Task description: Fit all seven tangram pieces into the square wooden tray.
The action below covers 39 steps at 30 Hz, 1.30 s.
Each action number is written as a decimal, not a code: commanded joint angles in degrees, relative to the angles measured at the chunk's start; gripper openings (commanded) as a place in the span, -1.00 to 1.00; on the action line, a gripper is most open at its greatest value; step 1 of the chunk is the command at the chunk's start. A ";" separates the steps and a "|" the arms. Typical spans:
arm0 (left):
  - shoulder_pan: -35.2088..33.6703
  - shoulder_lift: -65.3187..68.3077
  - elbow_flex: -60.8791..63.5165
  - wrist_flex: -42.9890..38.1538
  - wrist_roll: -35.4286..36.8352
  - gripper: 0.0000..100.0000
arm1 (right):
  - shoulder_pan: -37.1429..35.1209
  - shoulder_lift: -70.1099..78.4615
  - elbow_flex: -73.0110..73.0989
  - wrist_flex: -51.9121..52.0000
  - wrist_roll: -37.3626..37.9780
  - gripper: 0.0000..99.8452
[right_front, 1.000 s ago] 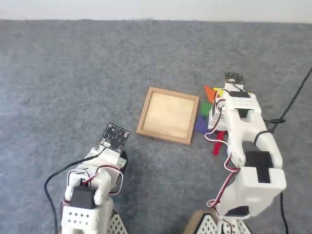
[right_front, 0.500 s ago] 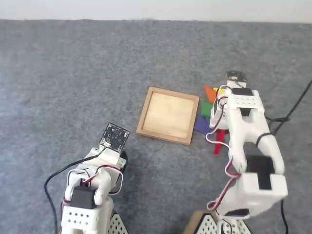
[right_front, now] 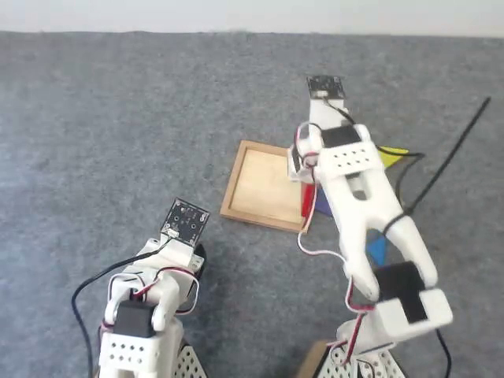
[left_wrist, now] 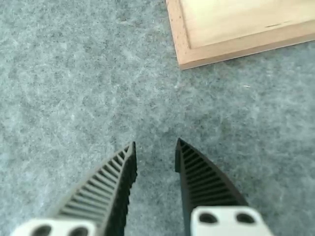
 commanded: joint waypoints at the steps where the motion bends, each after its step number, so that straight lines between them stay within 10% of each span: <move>1: -0.09 -1.23 -0.66 0.18 0.44 -0.75 | -2.68 3.82 -13.10 1.10 -4.22 -0.99; 13: -0.09 -1.23 -0.66 0.18 0.44 -0.75 | -15.52 28.70 -34.37 0.22 -26.29 -0.99; 19: -0.09 -1.23 -0.66 0.18 0.44 -0.75 | -15.34 33.98 -36.13 0.48 -21.98 -0.95; 26: -0.09 -1.23 -0.66 0.18 0.44 -0.75 | -15.16 33.98 -36.22 1.89 -19.60 -0.40; 39: -0.09 -1.23 -0.66 0.18 0.44 -0.75 | -7.52 26.86 -36.04 7.08 -16.26 -0.39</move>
